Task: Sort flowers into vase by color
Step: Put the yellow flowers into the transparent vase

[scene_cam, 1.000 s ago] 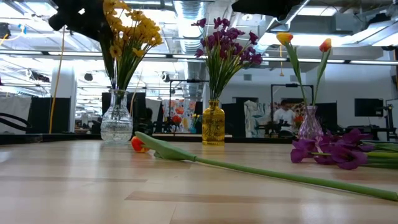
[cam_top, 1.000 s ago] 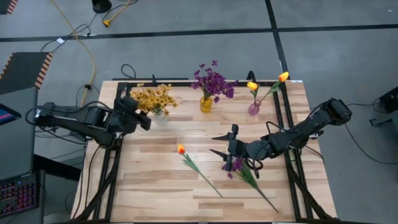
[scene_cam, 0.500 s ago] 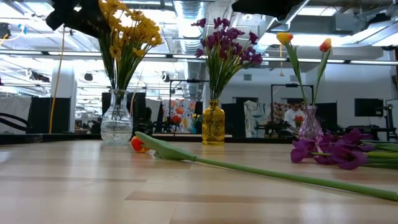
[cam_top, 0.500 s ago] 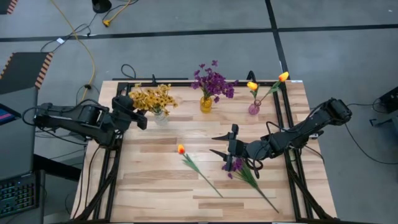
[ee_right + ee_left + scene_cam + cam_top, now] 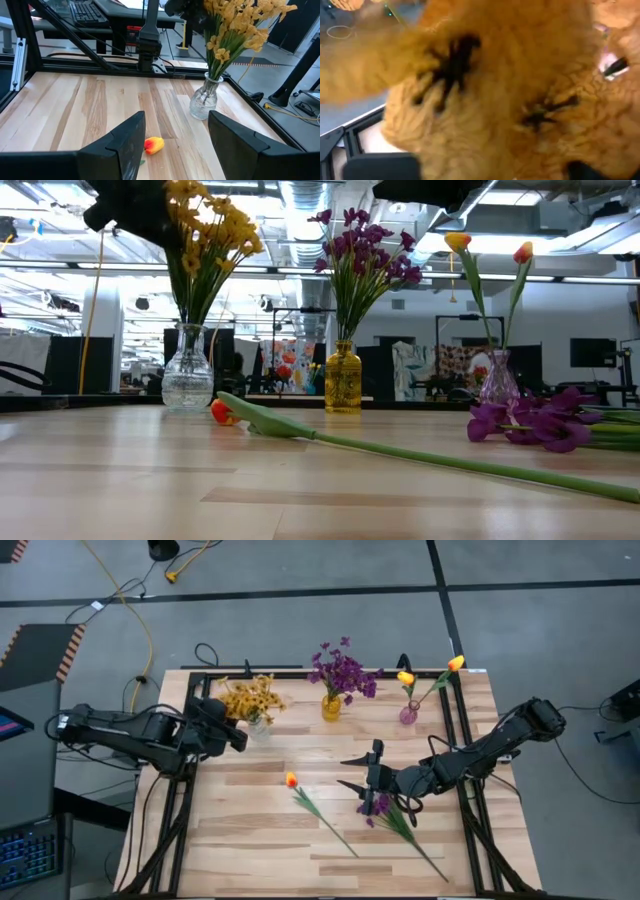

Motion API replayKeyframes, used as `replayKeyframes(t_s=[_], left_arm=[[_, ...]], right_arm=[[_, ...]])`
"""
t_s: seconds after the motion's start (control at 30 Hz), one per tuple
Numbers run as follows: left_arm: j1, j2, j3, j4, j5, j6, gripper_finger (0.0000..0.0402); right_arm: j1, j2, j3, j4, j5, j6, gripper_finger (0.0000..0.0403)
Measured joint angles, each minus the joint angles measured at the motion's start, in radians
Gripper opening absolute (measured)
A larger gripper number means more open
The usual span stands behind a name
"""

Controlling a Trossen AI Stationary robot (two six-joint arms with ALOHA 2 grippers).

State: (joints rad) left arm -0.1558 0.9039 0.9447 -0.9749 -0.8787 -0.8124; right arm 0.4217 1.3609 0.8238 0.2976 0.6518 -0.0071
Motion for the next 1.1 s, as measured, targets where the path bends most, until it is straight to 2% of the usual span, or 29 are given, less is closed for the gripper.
replayKeyframes(t_s=[0.13, 0.57, 1.1], left_arm=[[0.0, 0.0, 0.0, 0.0, 0.0, -0.009, 0.0008], [0.0, 0.002, 0.0, -0.008, 0.036, -0.052, 0.0003], [0.0, 0.091, 0.0, -0.065, 0.063, -0.09, 0.0003]], right_arm=[[0.0, 0.0, 0.0, 0.0, 0.0, 0.0, 0.0244], [0.0, 0.0, 0.0, 0.0, 0.0, 0.0, 0.0244], [0.0, 0.0, 0.0, 0.0, 0.0, 0.0, 0.0244]])
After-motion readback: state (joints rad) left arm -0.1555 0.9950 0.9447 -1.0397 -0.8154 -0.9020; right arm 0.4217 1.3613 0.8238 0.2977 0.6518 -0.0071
